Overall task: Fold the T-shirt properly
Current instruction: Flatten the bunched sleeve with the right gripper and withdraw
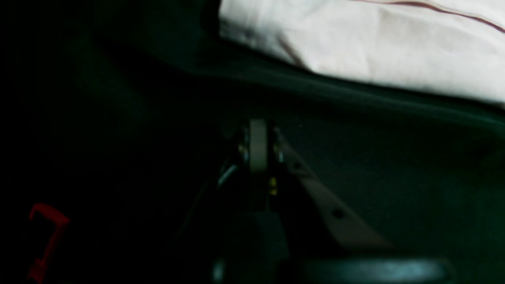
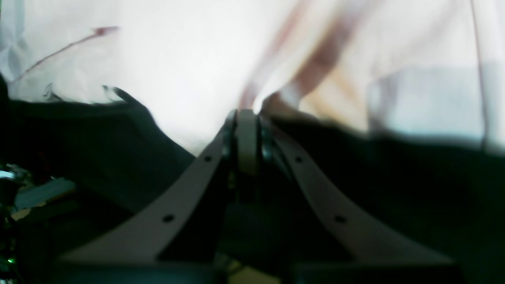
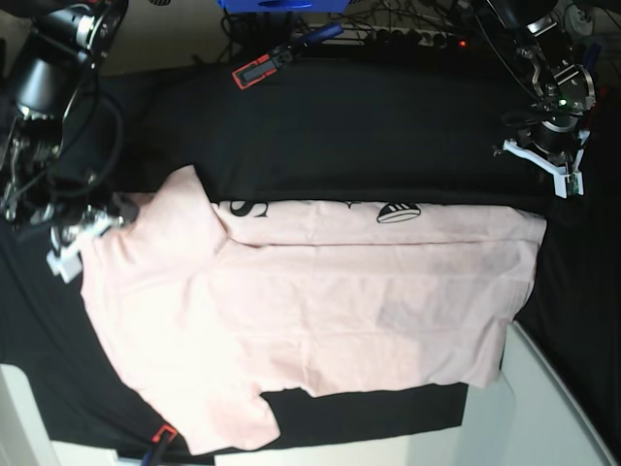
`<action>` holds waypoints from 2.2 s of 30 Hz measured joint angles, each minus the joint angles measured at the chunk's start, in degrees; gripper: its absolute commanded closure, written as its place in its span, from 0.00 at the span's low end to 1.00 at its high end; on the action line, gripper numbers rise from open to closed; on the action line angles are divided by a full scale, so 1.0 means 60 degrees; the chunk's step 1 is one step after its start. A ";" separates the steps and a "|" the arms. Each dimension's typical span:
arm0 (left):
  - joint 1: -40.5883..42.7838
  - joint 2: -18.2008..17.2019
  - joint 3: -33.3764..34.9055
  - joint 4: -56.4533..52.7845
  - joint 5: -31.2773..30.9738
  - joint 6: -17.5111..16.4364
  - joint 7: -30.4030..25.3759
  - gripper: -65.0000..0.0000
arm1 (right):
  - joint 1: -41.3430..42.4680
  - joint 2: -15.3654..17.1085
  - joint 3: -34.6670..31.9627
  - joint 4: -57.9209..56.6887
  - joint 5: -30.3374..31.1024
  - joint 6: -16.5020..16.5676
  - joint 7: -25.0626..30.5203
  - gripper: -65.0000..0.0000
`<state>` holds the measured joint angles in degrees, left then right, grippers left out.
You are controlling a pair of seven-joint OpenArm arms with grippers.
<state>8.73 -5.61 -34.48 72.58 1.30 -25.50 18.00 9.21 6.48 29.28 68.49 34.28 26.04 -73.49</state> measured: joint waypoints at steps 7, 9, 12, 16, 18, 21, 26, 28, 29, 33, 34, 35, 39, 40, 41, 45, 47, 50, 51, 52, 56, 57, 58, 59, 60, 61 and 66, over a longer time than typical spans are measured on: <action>0.0000 0.0000 0.0004 0.0007 0.0000 0.0000 0.0000 1.00 | 0.1716 0.0047 -0.0007 -0.0750 0.0040 -0.0280 -0.0313 1.00; -0.0007 0.0011 -0.0073 0.0011 -0.0004 -0.0015 0.0000 1.00 | 0.1982 0.0022 -0.0007 -0.1235 -0.0015 -0.0987 -0.0313 1.00; -0.0058 0.0091 -0.0521 0.0011 -0.0004 -0.0026 -0.0007 1.00 | 0.2339 0.0000 -0.0004 -0.1778 -0.0036 -0.1264 -0.0313 1.00; -0.0066 0.0168 -0.0790 0.0022 0.0004 0.0029 0.0018 1.00 | 0.2943 0.0015 -0.0208 -0.2255 -0.0033 -0.1308 0.0186 1.00; -0.0073 0.0189 -0.0765 0.0025 0.0000 0.0004 0.0018 1.00 | 0.3304 0.0055 -0.0656 -0.2616 0.0007 -0.1341 0.0441 1.00; -0.0066 0.0219 -0.0747 0.0029 0.0004 -0.0007 0.0029 1.00 | 0.3730 0.0069 -0.1038 -0.3373 0.0040 -0.1333 0.1111 1.00; 0.0004 0.0193 -0.0754 0.0029 0.0025 0.0004 0.0025 1.00 | 0.4266 0.0317 -0.1767 -0.4681 -0.0036 -0.1362 0.2371 1.00; 0.0004 0.0211 -0.0747 0.0029 0.0029 -0.0007 0.0022 1.00 | 0.4524 0.0474 -0.2025 -0.5074 -0.0029 -0.1362 0.2860 1.00; 0.0040 0.0222 -0.0747 0.0029 0.0029 -0.0007 0.0018 1.00 | 0.4659 0.0550 -0.2109 -0.5209 -0.0033 -0.1362 0.3133 1.00; 0.0237 0.0215 -0.0758 0.0029 0.0033 0.0000 0.0007 1.00 | 0.5013 0.0743 -0.2208 -0.5829 0.0018 -0.1330 0.3836 1.00; 0.0255 0.0222 -0.0758 0.0029 0.0033 0.0004 0.0029 1.00 | 0.5056 0.0783 -0.2208 -0.5989 0.0000 -0.1333 0.3923 1.00; 0.0266 0.0215 -0.0754 0.0029 0.0029 0.0000 0.0025 1.00 | 0.5074 0.0809 -0.2208 -0.6124 0.0004 -0.1337 0.4058 1.00; 0.0233 0.0222 -0.0754 0.0033 0.0025 0.0000 -0.0004 1.00 | 0.5093 0.0758 -0.2204 -0.6226 0.0004 -0.1330 0.4397 1.00; 0.0233 0.0237 -0.0754 0.0033 0.0033 0.0000 -0.0007 1.00 | 0.5118 0.0754 -0.2208 -0.6226 0.0004 -0.1330 0.4433 1.00; 0.0240 0.0244 -0.0754 0.0033 0.0033 0.0000 -0.0007 1.00 | 0.5155 0.0750 -0.2208 -0.6226 0.0000 -0.1279 0.4459 1.00; 0.0208 0.0248 -0.0754 0.0033 0.0036 0.0000 -0.0007 1.00 | 0.5195 0.0561 -0.2197 -0.6226 0.0036 -0.0841 0.4648 1.00; 0.0189 0.0255 -0.0754 0.0029 0.0036 0.0000 -0.0011 1.00 | 0.5227 0.0470 -0.2197 -0.6226 0.0036 -0.0801 0.4601 1.00; 0.0219 0.0244 -0.0758 0.0033 0.0040 0.0000 -0.0004 1.00 | 0.5275 0.0441 -0.2197 -0.6226 0.0022 -0.0568 0.4608 1.00; 0.0229 0.0248 -0.0758 0.0033 0.0040 0.0004 -0.0004 1.00 | 0.5286 0.0430 -0.2197 -0.6226 0.0036 -0.0484 0.4615 1.00; 0.0237 0.0248 -0.0754 0.0033 0.0036 0.0004 -0.0007 1.00 | 0.5286 0.0415 -0.2197 -0.6226 0.0025 -0.0415 0.4601 1.00; 0.0244 0.0262 -0.0754 0.0033 0.0040 -0.0026 0.0000 1.00 | 0.5278 0.0350 -0.2197 -0.6226 0.0004 -0.0419 0.4612 1.00; 0.0248 0.0262 -0.0754 0.0033 0.0040 -0.0022 0.0000 1.00 | 0.5282 0.0331 -0.2197 -0.6226 0.0007 -0.0419 0.4612 1.00; 0.0244 0.0262 -0.0754 0.0033 0.0040 -0.0022 0.0022 1.00 | 0.5282 0.0328 -0.2197 -0.6226 0.0007 -0.0415 0.4615 0.99; 0.0244 0.0262 -0.0754 0.0029 0.0040 -0.0022 0.0022 1.00 | 0.5282 0.0335 -0.2197 -0.6226 0.0004 -0.0415 0.4652 0.99; 0.0244 0.0266 -0.0754 0.0033 0.0040 -0.0026 0.0025 1.00 | 0.5278 0.0342 -0.2197 -0.6226 0.0004 -0.0419 0.4739 0.96; 0.0244 0.0266 -0.0754 0.0033 0.0036 -0.0026 0.0025 1.00 | 0.5264 0.0342 -0.2197 -0.6226 0.0007 -0.0419 0.4823 0.91; 0.0244 0.0266 -0.0754 0.0033 0.0040 -0.0022 0.0025 0.99 | 0.5260 0.0361 -0.2160 -0.6222 0.0000 -0.0415 0.4776 0.42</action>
<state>10.20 -4.01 -39.00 72.77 1.54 -25.63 18.15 40.77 8.64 16.32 31.16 34.28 23.55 -44.84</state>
